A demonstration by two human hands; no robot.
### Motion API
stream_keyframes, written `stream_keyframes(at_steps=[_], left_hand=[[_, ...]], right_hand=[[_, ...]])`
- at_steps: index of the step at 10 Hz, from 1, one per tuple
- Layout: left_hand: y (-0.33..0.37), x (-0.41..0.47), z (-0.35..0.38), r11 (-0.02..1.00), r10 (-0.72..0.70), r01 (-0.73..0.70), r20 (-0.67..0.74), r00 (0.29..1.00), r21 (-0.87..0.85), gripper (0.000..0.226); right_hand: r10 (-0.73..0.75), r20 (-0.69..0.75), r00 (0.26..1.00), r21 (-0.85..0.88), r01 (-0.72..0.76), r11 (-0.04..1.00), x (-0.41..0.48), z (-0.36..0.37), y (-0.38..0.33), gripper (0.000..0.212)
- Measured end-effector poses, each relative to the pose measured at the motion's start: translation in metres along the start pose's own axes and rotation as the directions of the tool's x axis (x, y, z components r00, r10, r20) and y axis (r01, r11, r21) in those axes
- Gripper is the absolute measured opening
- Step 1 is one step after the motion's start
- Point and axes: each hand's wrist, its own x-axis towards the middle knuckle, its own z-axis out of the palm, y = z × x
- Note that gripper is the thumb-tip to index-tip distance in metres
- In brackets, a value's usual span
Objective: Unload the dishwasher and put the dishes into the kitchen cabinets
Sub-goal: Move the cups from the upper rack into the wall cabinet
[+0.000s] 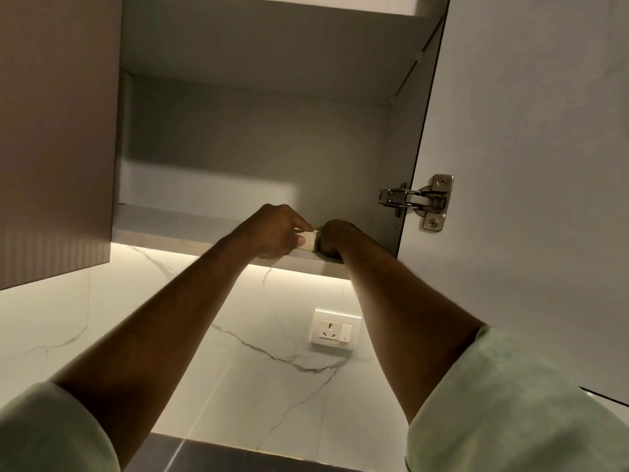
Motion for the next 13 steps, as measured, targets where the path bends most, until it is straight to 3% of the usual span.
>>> stream_keyframes(at_steps=[2, 4, 5, 6, 8, 9, 11, 12, 13], left_hand=[[-0.001, -0.003, 0.004, 0.996, -0.005, 0.002, -0.031, 1.000, -0.086, 0.041], [-0.006, -0.006, 0.000, 0.984, -0.054, 0.057, 0.023, 0.998, -0.169, 0.069], [-0.007, -0.006, 0.000, 0.989, -0.049, 0.046, -0.016, 0.999, -0.141, 0.061], [0.000, -0.009, 0.003, 0.986, -0.019, 0.009, -0.056, 0.998, -0.169, 0.051], [0.013, -0.005, 0.013, 0.993, -0.007, 0.003, -0.030, 1.000, -0.117, 0.057], [0.016, -0.008, 0.017, 0.994, -0.064, 0.056, -0.080, 0.995, -0.098, 0.065], [0.036, -0.073, 0.044, 0.998, -0.051, 0.059, -0.502, 0.863, 0.001, 0.047], [0.067, -0.135, 0.075, 1.000, -0.018, 0.022, -0.537, 0.844, 0.000, 0.043], [0.092, -0.175, 0.096, 0.999, -0.006, 0.023, -0.452, 0.892, 0.032, 0.046]], right_hand=[[0.007, -0.018, 1.000, 0.003, -0.007, 1.000, -0.014, -0.007, -0.001, 0.037], [0.017, -0.058, 0.998, 0.025, -0.016, 1.000, -0.032, -0.009, -0.004, 0.036], [-0.017, -0.140, 0.990, 0.072, 0.027, 0.997, -0.044, -0.001, -0.005, 0.035], [-0.103, -0.424, 0.900, 0.219, 0.212, 0.952, -0.091, 0.035, 0.009, 0.044], [-0.260, -0.482, 0.837, 0.033, 0.314, 0.949, -0.148, 0.099, 0.038, 0.072], [-0.293, -0.494, 0.819, -0.010, 0.331, 0.944, -0.155, 0.109, 0.046, 0.074], [-0.257, -0.555, 0.791, -0.007, 0.305, 0.952, -0.203, 0.114, 0.074, 0.076], [-0.259, -0.556, 0.789, -0.023, 0.297, 0.955, -0.234, 0.114, 0.098, 0.074], [-0.247, -0.528, 0.812, -0.015, 0.283, 0.959, -0.258, 0.115, 0.117, 0.075]])
